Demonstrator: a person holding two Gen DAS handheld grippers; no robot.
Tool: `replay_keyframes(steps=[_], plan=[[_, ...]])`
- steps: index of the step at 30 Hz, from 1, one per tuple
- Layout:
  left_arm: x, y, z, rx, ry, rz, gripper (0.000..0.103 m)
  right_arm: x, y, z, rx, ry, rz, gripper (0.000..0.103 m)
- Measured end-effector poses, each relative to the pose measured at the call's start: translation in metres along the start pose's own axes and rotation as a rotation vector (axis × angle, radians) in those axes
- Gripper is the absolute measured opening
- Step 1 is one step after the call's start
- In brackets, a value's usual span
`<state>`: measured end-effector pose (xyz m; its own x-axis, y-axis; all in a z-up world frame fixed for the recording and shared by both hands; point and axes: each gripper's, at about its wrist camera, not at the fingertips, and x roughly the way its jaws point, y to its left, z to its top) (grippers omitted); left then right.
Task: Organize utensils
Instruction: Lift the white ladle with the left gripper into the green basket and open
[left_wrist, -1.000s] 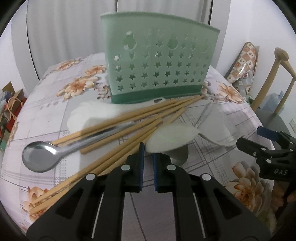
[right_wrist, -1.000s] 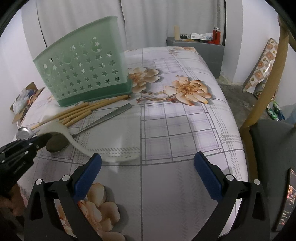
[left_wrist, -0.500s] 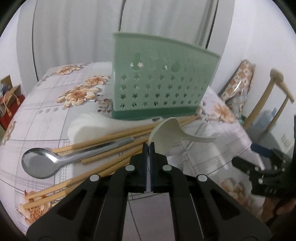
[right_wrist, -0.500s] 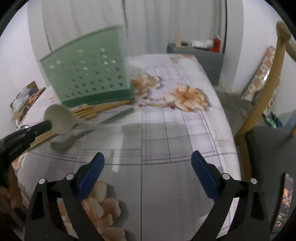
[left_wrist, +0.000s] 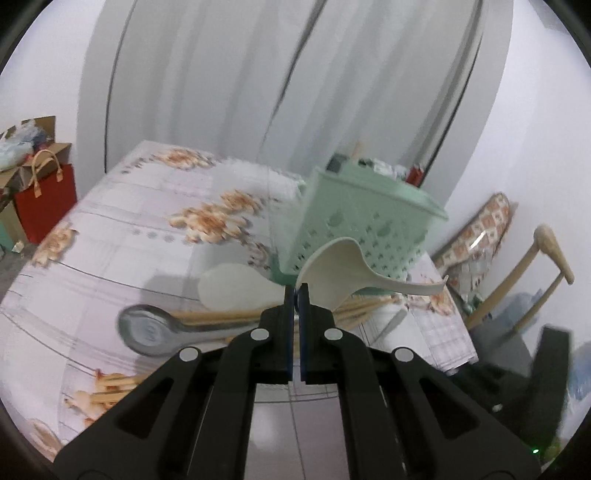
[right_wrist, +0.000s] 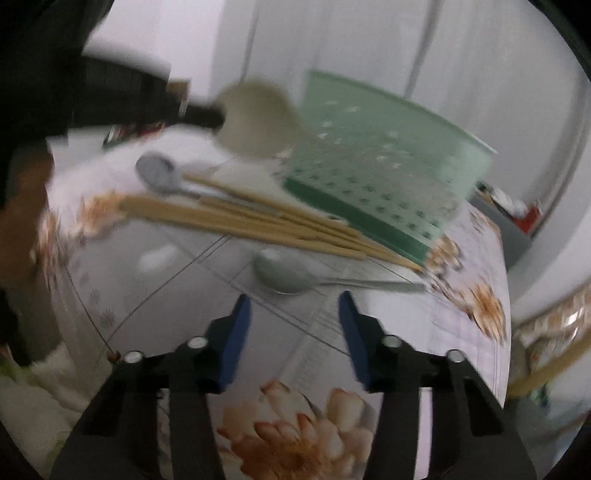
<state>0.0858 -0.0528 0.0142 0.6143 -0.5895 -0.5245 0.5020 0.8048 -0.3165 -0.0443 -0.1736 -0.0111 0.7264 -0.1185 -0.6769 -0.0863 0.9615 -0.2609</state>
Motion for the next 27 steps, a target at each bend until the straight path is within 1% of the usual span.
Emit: replay_keyframes(steps=[3, 5, 6, 11, 12, 14, 16, 20, 24, 27], plan=[[-0.012, 0.004, 0.003, -0.007, -0.029, 0.019, 0.001, 0.006, 0.017, 0.001, -0.106, 0.008, -0.041, 0.036], [-0.020, 0.010, 0.006, -0.016, -0.043, 0.025, 0.001, 0.012, 0.026, 0.007, -0.160, 0.012, -0.064, 0.034], [-0.023, 0.012, 0.008, -0.020, -0.051, 0.028, 0.001, 0.014, 0.028, 0.009, -0.178, 0.015, -0.073, 0.030], [-0.044, 0.019, 0.023, -0.021, -0.117, 0.049, 0.001, 0.023, 0.038, 0.015, -0.244, 0.025, -0.140, 0.022], [-0.047, 0.020, 0.026, -0.021, -0.132, 0.055, 0.001, 0.024, 0.041, 0.015, -0.247, 0.029, -0.145, 0.016], [-0.054, 0.025, 0.032, -0.023, -0.161, 0.067, 0.001, 0.025, 0.044, 0.016, -0.242, 0.038, -0.149, 0.007], [-0.061, 0.027, 0.037, -0.022, -0.185, 0.074, 0.001, 0.024, 0.047, 0.016, -0.244, 0.033, -0.160, 0.006], [-0.065, 0.025, 0.057, 0.011, -0.217, 0.115, 0.001, 0.017, 0.038, 0.018, -0.197, 0.020, -0.123, 0.006], [-0.068, 0.018, 0.085, 0.090, -0.263, 0.181, 0.001, 0.001, 0.012, 0.027, -0.096, -0.010, -0.082, 0.005], [-0.062, 0.005, 0.102, 0.210, -0.261, 0.277, 0.001, -0.015, -0.012, 0.034, 0.006, -0.048, -0.049, 0.004]])
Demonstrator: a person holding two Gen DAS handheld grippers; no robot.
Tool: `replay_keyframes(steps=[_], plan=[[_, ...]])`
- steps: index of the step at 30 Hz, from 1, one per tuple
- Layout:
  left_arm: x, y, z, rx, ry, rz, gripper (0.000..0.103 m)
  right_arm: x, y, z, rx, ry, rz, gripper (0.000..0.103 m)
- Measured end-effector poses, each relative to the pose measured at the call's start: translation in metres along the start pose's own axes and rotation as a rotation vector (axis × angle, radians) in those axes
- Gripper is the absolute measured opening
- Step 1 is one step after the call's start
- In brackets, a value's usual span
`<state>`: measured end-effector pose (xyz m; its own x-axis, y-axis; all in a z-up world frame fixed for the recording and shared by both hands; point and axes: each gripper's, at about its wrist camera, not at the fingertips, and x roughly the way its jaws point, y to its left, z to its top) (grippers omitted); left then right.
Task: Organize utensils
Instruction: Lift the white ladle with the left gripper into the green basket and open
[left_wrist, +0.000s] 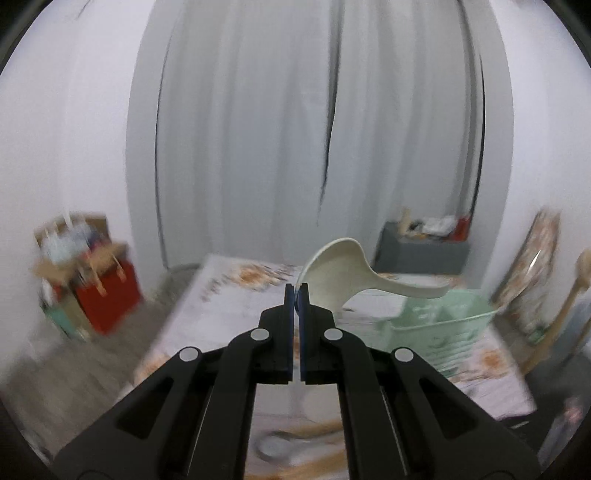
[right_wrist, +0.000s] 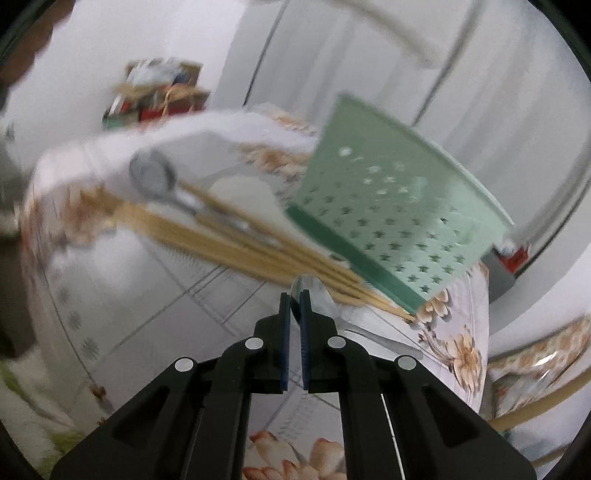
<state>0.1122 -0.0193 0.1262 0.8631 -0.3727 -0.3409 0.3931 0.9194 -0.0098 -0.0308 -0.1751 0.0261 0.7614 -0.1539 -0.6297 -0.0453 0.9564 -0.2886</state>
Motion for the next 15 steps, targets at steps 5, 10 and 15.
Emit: replay_keyframes(steps=[5, 10, 15], plan=[[0.022, -0.028, 0.013, 0.240, 0.048, 0.092, 0.001, -0.038, -0.042, 0.009, 0.151, -0.135, 0.015, 0.002], [0.051, -0.064, 0.027, 0.468, 0.114, 0.157, 0.001, -0.052, -0.082, 0.010, 0.285, -0.210, 0.075, 0.002], [0.083, -0.082, 0.043, 0.514, 0.204, 0.136, 0.002, -0.055, -0.109, 0.003, 0.382, -0.236, 0.130, 0.002]])
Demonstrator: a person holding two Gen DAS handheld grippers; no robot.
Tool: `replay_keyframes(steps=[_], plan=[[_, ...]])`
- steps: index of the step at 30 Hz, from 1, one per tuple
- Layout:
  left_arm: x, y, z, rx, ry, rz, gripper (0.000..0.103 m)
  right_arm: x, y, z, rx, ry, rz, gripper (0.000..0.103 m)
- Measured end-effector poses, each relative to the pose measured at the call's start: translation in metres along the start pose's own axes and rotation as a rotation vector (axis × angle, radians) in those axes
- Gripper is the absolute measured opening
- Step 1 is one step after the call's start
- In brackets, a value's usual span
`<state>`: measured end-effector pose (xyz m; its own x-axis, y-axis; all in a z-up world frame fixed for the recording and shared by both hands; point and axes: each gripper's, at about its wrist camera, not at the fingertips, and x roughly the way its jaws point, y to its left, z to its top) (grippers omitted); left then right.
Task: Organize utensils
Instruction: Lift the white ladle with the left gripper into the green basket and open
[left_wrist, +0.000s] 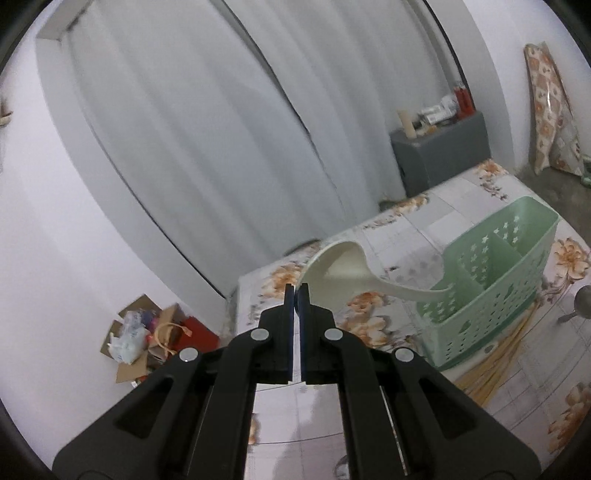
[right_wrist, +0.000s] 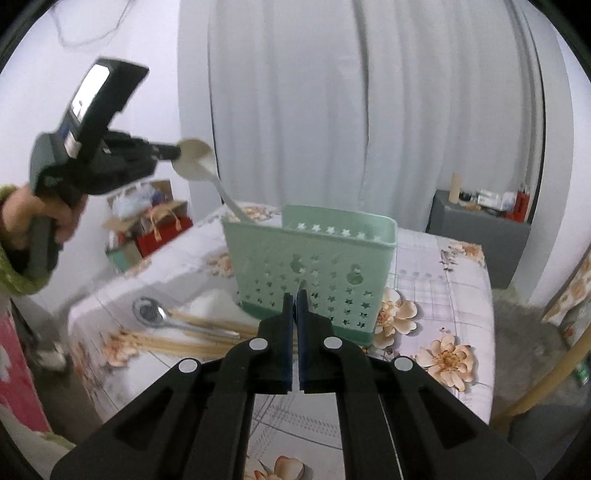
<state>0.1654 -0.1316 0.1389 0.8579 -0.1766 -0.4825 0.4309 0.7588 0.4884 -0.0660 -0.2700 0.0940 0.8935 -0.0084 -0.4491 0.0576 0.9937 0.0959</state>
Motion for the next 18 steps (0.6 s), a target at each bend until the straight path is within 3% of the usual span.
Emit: replay_keyframes(steps=[6, 11, 14, 18], plan=[[0.027, -0.007, 0.012, -0.133, 0.070, -0.164, 0.007, -0.009, -0.021, -0.002, 0.087, -0.020, 0.034, 0.002], [0.029, 0.001, 0.010, -0.316, -0.006, -0.324, 0.032, -0.017, -0.046, 0.008, 0.169, -0.040, 0.085, 0.002], [0.020, 0.011, 0.008, -0.427, -0.066, -0.350, 0.043, -0.028, -0.058, 0.027, 0.198, -0.088, 0.123, 0.002], [0.011, 0.029, -0.009, -0.521, -0.092, -0.325, 0.058, -0.046, -0.070, 0.062, 0.214, -0.183, 0.187, 0.002]])
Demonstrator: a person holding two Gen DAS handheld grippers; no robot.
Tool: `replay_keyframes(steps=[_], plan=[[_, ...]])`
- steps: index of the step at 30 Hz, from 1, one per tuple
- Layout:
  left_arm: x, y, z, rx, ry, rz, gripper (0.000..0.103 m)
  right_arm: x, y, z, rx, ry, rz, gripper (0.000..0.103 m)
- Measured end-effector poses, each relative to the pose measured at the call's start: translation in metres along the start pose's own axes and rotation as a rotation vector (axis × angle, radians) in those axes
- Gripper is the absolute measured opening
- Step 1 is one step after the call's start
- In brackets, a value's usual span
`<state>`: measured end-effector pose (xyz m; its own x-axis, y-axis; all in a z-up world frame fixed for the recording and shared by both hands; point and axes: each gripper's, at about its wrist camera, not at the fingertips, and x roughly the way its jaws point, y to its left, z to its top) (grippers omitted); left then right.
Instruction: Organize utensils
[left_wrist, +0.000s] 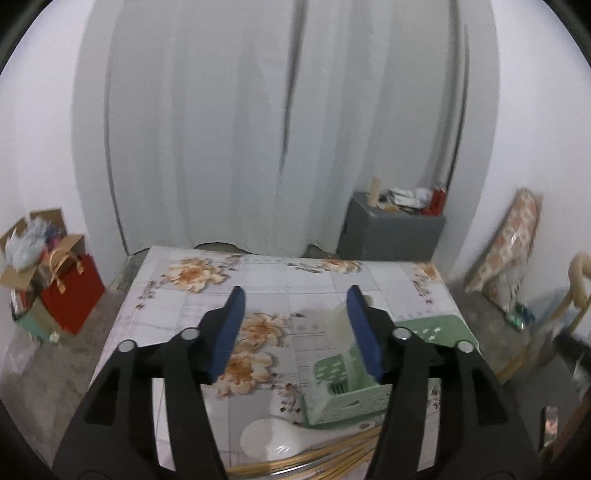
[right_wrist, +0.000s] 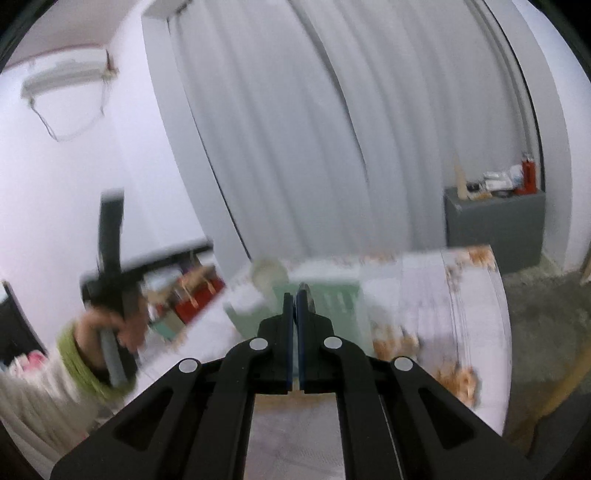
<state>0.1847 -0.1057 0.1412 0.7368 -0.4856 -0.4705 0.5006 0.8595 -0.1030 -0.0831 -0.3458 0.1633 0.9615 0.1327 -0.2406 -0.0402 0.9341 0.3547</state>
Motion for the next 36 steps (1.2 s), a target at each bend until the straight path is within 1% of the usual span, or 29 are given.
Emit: replay_keyframes(steps=[3, 5, 7, 11, 13, 16, 18, 21, 22, 24, 26, 29, 30, 31, 33, 36], plan=[[-0.014, 0.020, -0.016, -0.065, 0.015, 0.016, 0.066, -0.005, 0.001, 0.030, 0.016, -0.061, 0.080, 0.002], [-0.023, 0.032, -0.037, -0.112, 0.026, 0.040, 0.070, -0.002, 0.002, 0.047, 0.032, -0.086, 0.135, 0.002], [-0.028, 0.043, -0.062, -0.150, 0.046, 0.064, 0.073, 0.007, 0.006, 0.060, 0.024, -0.103, 0.154, 0.002], [-0.037, 0.058, -0.104, -0.216, 0.093, 0.100, 0.074, 0.034, 0.009, 0.078, 0.026, -0.097, 0.187, 0.002], [-0.043, 0.063, -0.121, -0.238, 0.095, 0.119, 0.079, 0.050, 0.012, 0.085, 0.009, -0.095, 0.179, 0.002], [-0.057, 0.068, -0.140, -0.244, 0.090, 0.156, 0.082, 0.077, 0.009, 0.083, 0.003, -0.072, 0.149, 0.002], [-0.063, 0.072, -0.150, -0.228, 0.098, 0.179, 0.083, 0.090, 0.006, 0.074, 0.004, -0.053, 0.121, 0.002], [-0.068, 0.081, -0.157, -0.210, 0.111, 0.229, 0.085, 0.115, -0.010, 0.050, 0.030, 0.010, 0.058, 0.002], [-0.069, 0.085, -0.160, -0.215, 0.123, 0.220, 0.086, 0.122, -0.016, 0.042, 0.034, 0.035, 0.026, 0.002], [-0.067, 0.092, -0.165, -0.226, 0.178, 0.175, 0.088, 0.130, -0.024, 0.029, 0.053, 0.079, -0.016, 0.003], [-0.067, 0.096, -0.169, -0.231, 0.198, 0.158, 0.089, 0.130, -0.030, 0.020, 0.074, 0.094, -0.043, 0.005], [-0.070, 0.102, -0.171, -0.231, 0.173, 0.145, 0.090, 0.119, -0.033, 0.019, 0.074, 0.075, -0.080, 0.005], [-0.073, 0.103, -0.171, -0.228, 0.156, 0.134, 0.093, 0.113, -0.031, 0.022, 0.065, 0.060, -0.094, 0.007], [-0.073, 0.104, -0.170, -0.227, 0.147, 0.125, 0.095, 0.105, -0.027, 0.023, 0.059, 0.043, -0.108, 0.009], [-0.075, 0.105, -0.166, -0.234, 0.124, 0.093, 0.095, 0.091, -0.020, 0.029, 0.051, 0.001, -0.120, 0.026], [-0.075, 0.107, -0.164, -0.264, 0.114, 0.040, 0.095, 0.067, -0.009, 0.032, 0.046, -0.037, -0.111, 0.032]])
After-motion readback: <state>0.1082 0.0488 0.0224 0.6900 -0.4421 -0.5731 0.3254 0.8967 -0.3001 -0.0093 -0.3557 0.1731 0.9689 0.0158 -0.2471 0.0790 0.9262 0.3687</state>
